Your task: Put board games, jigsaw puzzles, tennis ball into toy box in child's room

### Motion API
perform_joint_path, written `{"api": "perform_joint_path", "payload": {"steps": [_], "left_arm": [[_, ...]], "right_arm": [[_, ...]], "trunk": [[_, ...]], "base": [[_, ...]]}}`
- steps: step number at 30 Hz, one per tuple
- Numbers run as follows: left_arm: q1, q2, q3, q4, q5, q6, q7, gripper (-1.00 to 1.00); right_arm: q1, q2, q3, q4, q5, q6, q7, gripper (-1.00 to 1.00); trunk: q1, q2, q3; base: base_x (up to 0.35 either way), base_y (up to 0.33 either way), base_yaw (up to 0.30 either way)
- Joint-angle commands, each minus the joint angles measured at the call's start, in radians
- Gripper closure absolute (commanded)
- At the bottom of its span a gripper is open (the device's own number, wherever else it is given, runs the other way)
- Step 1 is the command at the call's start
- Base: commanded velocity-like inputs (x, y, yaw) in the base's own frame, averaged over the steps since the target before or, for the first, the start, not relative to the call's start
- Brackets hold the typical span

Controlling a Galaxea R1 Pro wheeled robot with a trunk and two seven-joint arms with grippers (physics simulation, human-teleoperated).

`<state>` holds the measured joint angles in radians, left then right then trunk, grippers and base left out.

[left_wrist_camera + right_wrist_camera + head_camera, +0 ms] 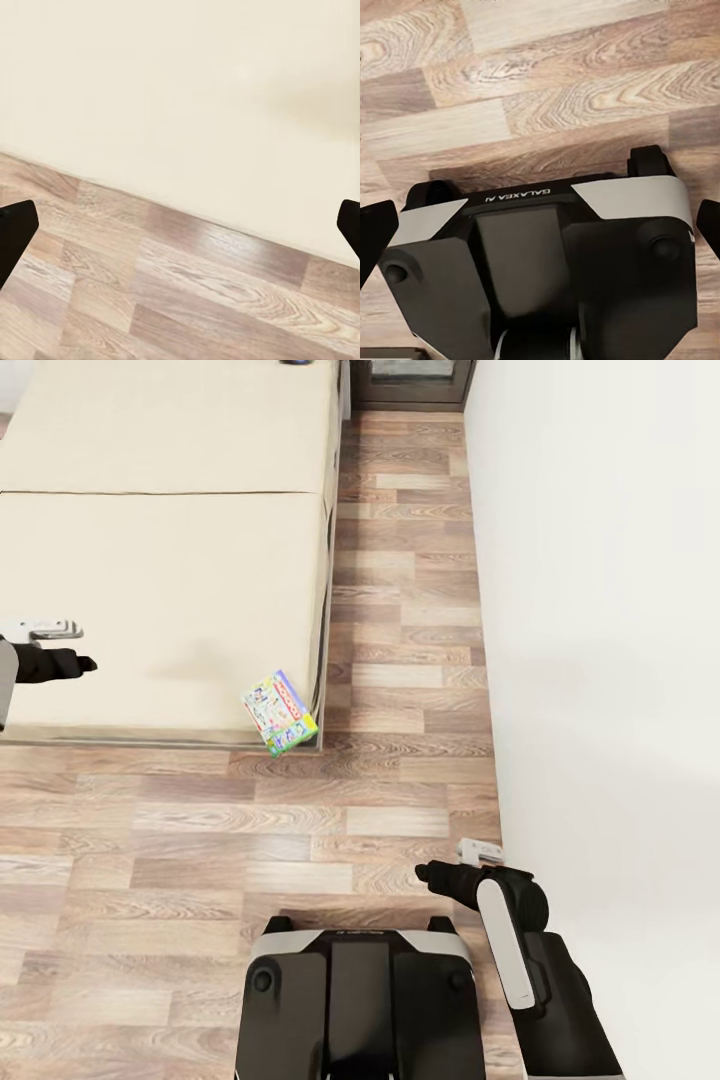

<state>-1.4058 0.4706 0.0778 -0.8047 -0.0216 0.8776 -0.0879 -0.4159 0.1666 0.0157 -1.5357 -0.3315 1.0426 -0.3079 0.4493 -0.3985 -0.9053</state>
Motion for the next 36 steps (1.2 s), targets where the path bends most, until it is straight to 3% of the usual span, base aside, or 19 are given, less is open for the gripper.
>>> {"api": "perform_joint_path", "payload": {"steps": [1,36], "left_arm": [[0.0,0.0,0.002,-0.001,-0.003,0.004,-0.006,-1.0],[0.061,-0.001,0.0,-0.004,-0.003,0.004,-0.008,-1.0]], "right_arm": [[0.0,0.0,0.001,0.0,-0.01,0.003,-0.01,-1.0],[0.004,-0.002,0.012,0.012,-0.007,0.005,-0.007,-1.0]], "trunk": [[0.001,-0.001,0.001],[0.001,-0.001,0.058]], "base": [[0.0,0.0,0.0],[0.0,0.0,0.0]]}}
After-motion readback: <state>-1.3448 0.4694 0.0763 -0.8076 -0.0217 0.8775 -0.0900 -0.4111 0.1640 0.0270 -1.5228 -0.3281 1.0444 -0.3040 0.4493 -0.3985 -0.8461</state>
